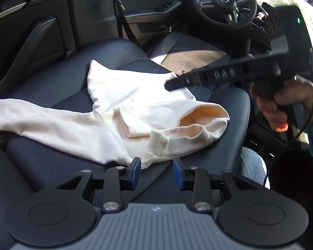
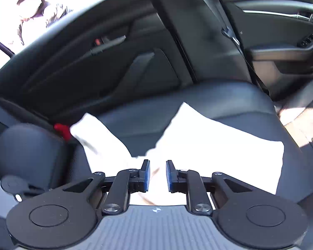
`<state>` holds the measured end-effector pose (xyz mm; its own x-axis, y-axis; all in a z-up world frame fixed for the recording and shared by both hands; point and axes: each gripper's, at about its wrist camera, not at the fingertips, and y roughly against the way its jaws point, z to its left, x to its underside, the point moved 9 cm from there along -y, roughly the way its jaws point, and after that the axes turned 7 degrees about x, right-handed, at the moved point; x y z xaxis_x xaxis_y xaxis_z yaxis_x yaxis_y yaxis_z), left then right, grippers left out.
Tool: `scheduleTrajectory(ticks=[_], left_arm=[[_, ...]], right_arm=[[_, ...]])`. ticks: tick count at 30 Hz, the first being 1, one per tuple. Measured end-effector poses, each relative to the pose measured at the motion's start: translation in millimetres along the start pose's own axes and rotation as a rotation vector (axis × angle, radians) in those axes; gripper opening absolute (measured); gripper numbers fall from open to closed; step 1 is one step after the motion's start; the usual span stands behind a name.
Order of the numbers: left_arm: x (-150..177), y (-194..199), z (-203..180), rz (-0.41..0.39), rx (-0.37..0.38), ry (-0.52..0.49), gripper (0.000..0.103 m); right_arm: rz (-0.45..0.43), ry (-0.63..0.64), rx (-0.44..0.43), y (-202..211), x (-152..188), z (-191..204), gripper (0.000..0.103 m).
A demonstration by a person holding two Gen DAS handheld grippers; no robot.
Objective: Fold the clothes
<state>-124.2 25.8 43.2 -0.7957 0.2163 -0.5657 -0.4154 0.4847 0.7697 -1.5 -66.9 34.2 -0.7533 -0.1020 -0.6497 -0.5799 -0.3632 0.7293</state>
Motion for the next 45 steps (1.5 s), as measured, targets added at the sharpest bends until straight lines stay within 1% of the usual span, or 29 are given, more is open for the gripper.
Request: scheduleTrajectory(ticks=[2, 4, 6, 9, 12, 15, 18, 21, 23, 26, 29, 32, 36, 38, 40, 41, 42, 45], left_arm=[[-10, -4, 5, -0.022, -0.005, 0.039, 0.035], [-20, -10, 9, -0.044, -0.011, 0.073, 0.038], [-27, -18, 13, -0.058, -0.016, 0.104, 0.039], [-31, -34, 17, -0.053, 0.008, 0.142, 0.041], [-26, -47, 18, -0.031, 0.026, 0.155, 0.042], [-14, -54, 12, 0.007, 0.043, 0.137, 0.042], [4, -53, 4, 0.050, 0.040, 0.091, 0.042], [16, -41, 9, 0.060, 0.031, 0.094, 0.042], [20, -29, 12, 0.051, 0.018, 0.096, 0.042], [15, -12, 13, 0.015, -0.015, 0.096, 0.043], [-2, -4, 15, -0.044, -0.044, 0.120, 0.044], [-16, -11, 14, -0.067, -0.050, 0.136, 0.044], [-23, -24, 22, -0.061, -0.124, 0.144, 0.044], [-24, -20, 32, -0.079, -0.152, 0.180, 0.044], [-25, -12, 47, -0.100, -0.216, 0.223, 0.047], [-26, -6, 56, -0.115, -0.245, 0.247, 0.051], [-29, 0, 65, -0.134, -0.280, 0.271, 0.052], [-39, 20, 89, -0.199, -0.398, 0.327, 0.057]], right_arm=[[0.054, -0.017, 0.018, -10, 18, -11, 0.023], [0.108, -0.035, 0.037, -20, 37, -23, 0.023], [0.143, -0.060, 0.009, -26, 50, -26, 0.023], [0.184, -0.094, -0.049, -30, 67, -25, 0.023], [0.182, -0.052, -0.096, -16, 72, -15, 0.023], [0.176, -0.003, -0.142, 1, 77, -5, 0.025], [0.169, 0.047, -0.188, 17, 81, 6, 0.026], [0.163, 0.096, -0.233, 34, 85, 16, 0.027], [0.118, 0.095, -0.225, 42, 71, 12, 0.027], [0.064, 0.079, -0.164, 35, 43, 2, 0.028], [0.060, 0.066, -0.099, 6, 21, -6, 0.029], [0.111, 0.054, -0.061, -32, 19, -6, 0.029], [0.197, 0.076, -0.076, -54, 42, 2, 0.029], [0.217, 0.102, -0.117, -47, 55, 11, 0.029], [0.234, 0.134, -0.163, -34, 63, 21, 0.029], [0.238, 0.155, -0.171, -30, 64, 25, 0.029], [0.233, 0.178, -0.162, -25, 64, 27, 0.029], [0.182, 0.175, -0.165, -17, 46, 28, 0.029]])
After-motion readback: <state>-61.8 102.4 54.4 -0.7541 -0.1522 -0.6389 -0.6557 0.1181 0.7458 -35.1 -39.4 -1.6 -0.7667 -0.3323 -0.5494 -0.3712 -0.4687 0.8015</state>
